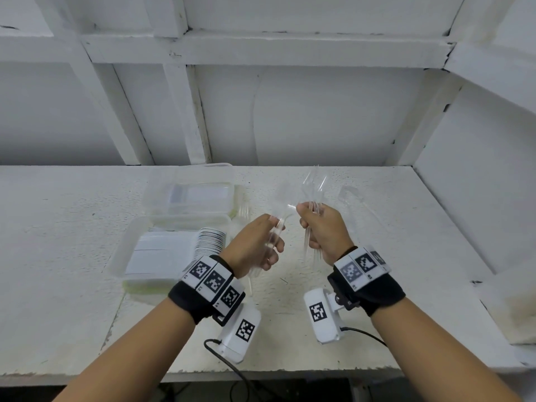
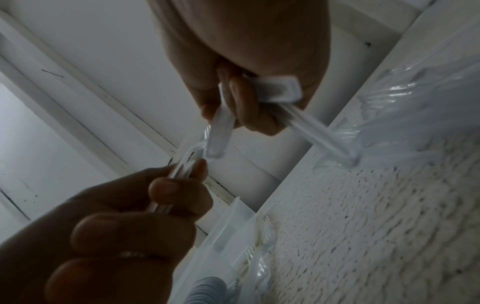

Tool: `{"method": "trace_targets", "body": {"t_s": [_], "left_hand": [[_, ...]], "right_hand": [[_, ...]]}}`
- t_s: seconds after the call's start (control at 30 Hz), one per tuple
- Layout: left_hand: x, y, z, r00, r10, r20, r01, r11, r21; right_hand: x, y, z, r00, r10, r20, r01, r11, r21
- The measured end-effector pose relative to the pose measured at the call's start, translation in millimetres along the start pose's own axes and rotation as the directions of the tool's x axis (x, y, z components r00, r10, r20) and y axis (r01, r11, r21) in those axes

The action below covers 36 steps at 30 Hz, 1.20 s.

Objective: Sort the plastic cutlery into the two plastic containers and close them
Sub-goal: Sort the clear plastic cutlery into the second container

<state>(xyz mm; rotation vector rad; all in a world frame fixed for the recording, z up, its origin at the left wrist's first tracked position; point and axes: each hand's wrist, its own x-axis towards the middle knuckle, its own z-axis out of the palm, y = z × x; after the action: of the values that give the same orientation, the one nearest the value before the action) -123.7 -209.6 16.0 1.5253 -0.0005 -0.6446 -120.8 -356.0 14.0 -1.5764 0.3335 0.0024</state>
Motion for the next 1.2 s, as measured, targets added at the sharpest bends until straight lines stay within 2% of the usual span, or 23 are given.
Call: {"method": "trace_targets", "body": {"t_s": [0.27,0.37,0.5,0.67,0.77,0.9,1.0,1.2], "left_hand": [[-8.9,-7.6,-5.8,0.997,0.068,-0.023,-0.068,0.998,-0.016],[-8.7,-6.7,-5.1,0.999,0.043,-0.020,-0.042,0.999,0.025],[-8.9,-7.9,-4.8,1.000,0.022,0.000,-0.022,1.000,-0.016],[-9.0,-8.4,-7.5,0.998,-0.011,0.058,0.009,0.999,0.031],[-7.7,-8.3,-8.4,0.995,-0.017,0.100,0.023,0.998,-0.055],[-4.5,-5.3,-8.7,0.980,-0.065,0.186,0.102,0.976,-0.194],[-2.4,-2.7,-7.9,0.970,-0.054,0.236,0.117,0.958,-0.263],[-0.3,-0.6,-10.1,0.971,-0.018,0.238,0.081,0.963,-0.257]], "right_hand": [[-4.0,3.8,1.7,0.998,-0.055,0.037,0.054,0.998,0.025],[-5.0,4.9,6.4,0.995,-0.086,0.052,0.084,0.996,0.025],[-4.6,5.1,12.5,0.992,-0.120,0.037,0.120,0.993,0.014],[-1.4,2.5,12.2,0.994,-0.094,0.048,0.093,0.995,0.024],[-0.4,1.9,11.9,0.993,-0.096,0.071,0.095,0.995,0.017],[3.2,2.2,10.3,0.989,-0.104,0.107,0.100,0.994,0.044],[6.6,1.8,7.2,0.982,-0.118,0.149,0.108,0.992,0.070],[7.0,-1.3,3.8,0.968,-0.122,0.219,0.104,0.990,0.090]]}}
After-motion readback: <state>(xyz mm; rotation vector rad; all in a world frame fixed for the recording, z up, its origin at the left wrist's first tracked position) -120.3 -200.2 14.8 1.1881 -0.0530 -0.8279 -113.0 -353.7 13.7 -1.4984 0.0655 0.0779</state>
